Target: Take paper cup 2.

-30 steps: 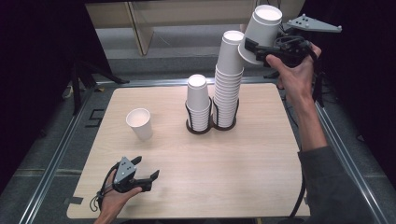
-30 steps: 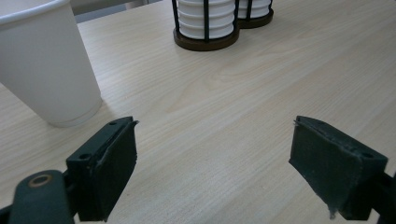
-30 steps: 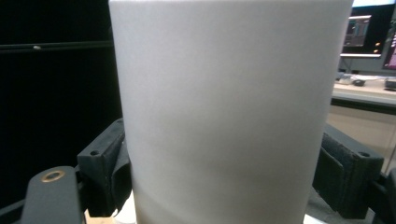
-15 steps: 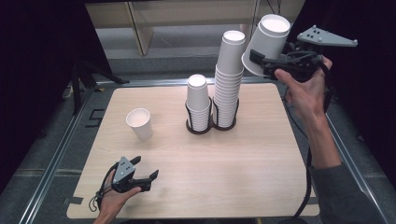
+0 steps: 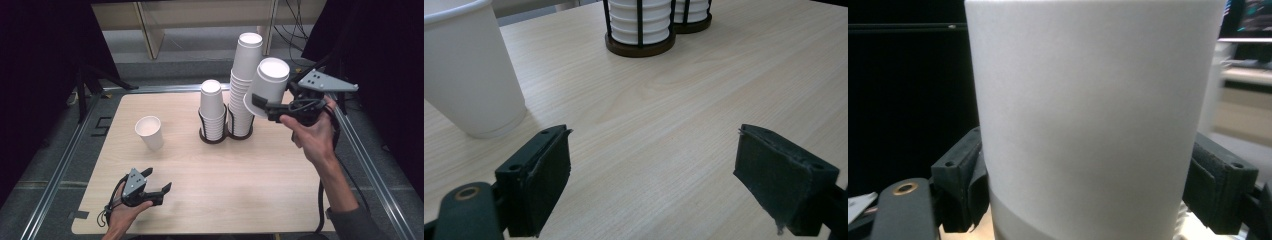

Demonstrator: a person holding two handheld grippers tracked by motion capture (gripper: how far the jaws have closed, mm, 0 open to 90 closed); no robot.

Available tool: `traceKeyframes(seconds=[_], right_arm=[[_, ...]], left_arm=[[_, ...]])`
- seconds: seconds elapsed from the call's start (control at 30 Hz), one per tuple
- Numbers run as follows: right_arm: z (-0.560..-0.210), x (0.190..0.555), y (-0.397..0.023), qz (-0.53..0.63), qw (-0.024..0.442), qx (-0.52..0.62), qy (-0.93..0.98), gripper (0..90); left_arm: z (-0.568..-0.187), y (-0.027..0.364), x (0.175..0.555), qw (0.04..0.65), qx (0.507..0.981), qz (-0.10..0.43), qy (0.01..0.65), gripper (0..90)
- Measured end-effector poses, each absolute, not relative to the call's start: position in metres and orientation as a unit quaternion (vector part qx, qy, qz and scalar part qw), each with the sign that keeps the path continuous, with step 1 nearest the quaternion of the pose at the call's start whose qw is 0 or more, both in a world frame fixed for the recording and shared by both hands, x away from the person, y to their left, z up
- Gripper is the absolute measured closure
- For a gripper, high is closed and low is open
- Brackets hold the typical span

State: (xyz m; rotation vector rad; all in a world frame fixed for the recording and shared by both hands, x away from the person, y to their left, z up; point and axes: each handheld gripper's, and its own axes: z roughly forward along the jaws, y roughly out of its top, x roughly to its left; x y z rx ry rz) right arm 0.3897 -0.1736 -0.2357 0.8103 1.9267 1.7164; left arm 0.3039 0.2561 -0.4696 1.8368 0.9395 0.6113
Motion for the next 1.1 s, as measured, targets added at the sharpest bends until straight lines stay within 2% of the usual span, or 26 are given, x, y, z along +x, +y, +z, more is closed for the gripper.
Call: traceKeyframes(seconds=[0.1,0.2,0.63,1.1], right_arm=[[-0.247,0.390,-0.168,0.622,0.213,0.282,0.699,18.5],[-0.269,0.388,-0.154,0.623,0.191,0.283,0.704,18.5],[-0.336,0.393,-0.110,0.622,0.164,0.259,0.721,18.4],[-0.382,0.395,-0.082,0.607,0.123,0.255,0.743,18.3]], left_arm=[[-0.471,0.254,0.304,0.484,0.746,0.248,0.383,14.1],[-0.472,0.252,0.304,0.491,0.747,0.237,0.381,14.1],[-0.474,0.242,0.304,0.517,0.734,0.225,0.378,14.1],[-0.476,0.240,0.304,0.531,0.734,0.228,0.358,14.0]])
